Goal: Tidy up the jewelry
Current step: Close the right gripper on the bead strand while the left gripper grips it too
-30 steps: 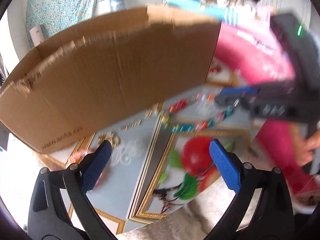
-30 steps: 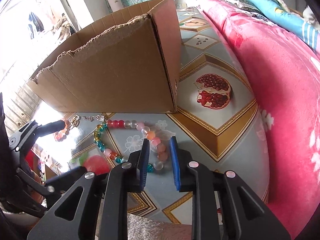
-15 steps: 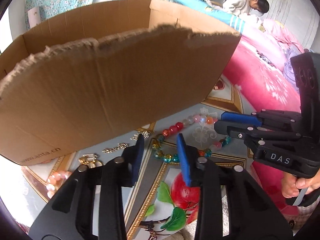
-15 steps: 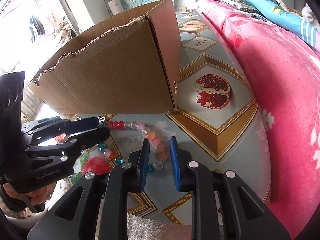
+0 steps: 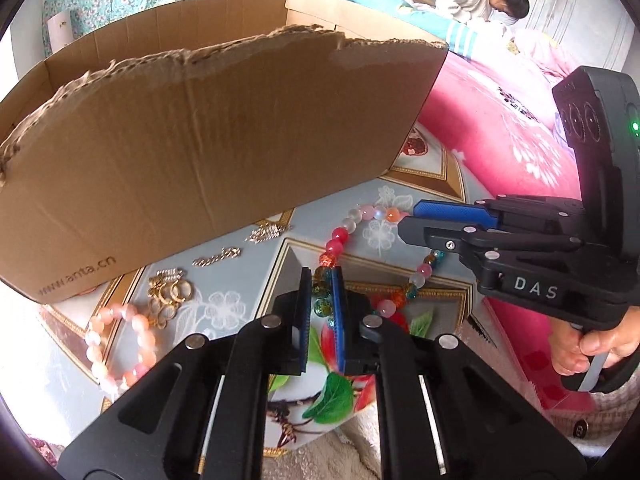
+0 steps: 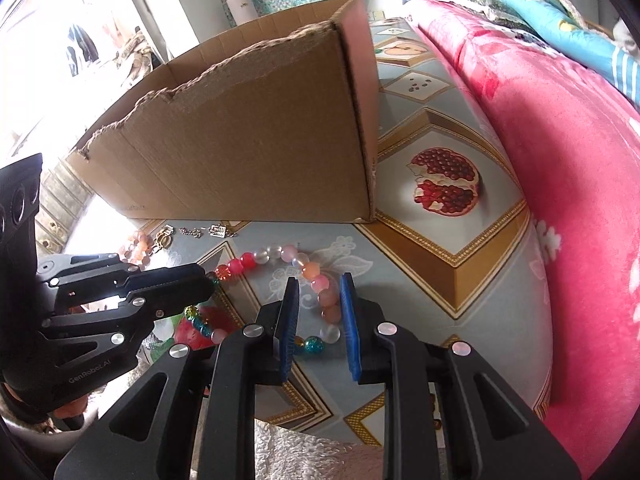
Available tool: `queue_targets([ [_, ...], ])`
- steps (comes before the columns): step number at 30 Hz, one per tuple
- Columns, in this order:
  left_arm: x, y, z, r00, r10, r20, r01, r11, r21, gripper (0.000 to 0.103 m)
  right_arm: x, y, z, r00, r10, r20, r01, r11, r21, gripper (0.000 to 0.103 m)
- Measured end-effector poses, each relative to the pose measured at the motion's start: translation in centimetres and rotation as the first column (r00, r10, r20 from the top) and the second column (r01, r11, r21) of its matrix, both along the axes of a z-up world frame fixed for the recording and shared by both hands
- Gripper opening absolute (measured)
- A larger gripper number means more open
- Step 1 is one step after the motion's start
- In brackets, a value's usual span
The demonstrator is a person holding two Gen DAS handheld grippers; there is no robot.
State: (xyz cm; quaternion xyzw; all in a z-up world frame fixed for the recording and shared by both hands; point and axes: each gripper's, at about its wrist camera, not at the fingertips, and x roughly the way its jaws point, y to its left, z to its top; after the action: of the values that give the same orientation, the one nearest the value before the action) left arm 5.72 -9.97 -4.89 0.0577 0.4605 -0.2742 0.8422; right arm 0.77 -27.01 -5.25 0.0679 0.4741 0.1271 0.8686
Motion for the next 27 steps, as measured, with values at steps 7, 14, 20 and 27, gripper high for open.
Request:
queue_targets([
  [7, 0.4, -0.3, 0.0, 1.000, -0.011, 0.006, 0.011, 0.998, 0.065, 0.017, 1.0, 0.4, 0.1, 1.000, 0.006, -0.014, -0.006, 1.000, -0.016, 0.021],
  [14, 0.4, -1.1, 0.0, 0.999, 0.006, 0.043, -0.011, 0.995, 0.103, 0.017, 1.1, 0.8, 0.1, 1.000, -0.002, -0.016, 0.002, 0.999, -0.039, 0.021],
  [20, 0.7, -1.4, -0.1, 0.998, 0.018, 0.063, -0.024, 0.995, 0.096, 0.017, 1.1, 0.8, 0.0, 1.000, -0.015, -0.018, 0.015, 0.999, -0.039, 0.021],
  [27, 1.0, -1.3, -0.2, 0.998, 0.015, 0.067, -0.020, 0.996, 0.081, 0.017, 1.1, 0.6, 0.0, 0.999, -0.027, -0.023, 0.027, 0.999, -0.023, 0.021],
])
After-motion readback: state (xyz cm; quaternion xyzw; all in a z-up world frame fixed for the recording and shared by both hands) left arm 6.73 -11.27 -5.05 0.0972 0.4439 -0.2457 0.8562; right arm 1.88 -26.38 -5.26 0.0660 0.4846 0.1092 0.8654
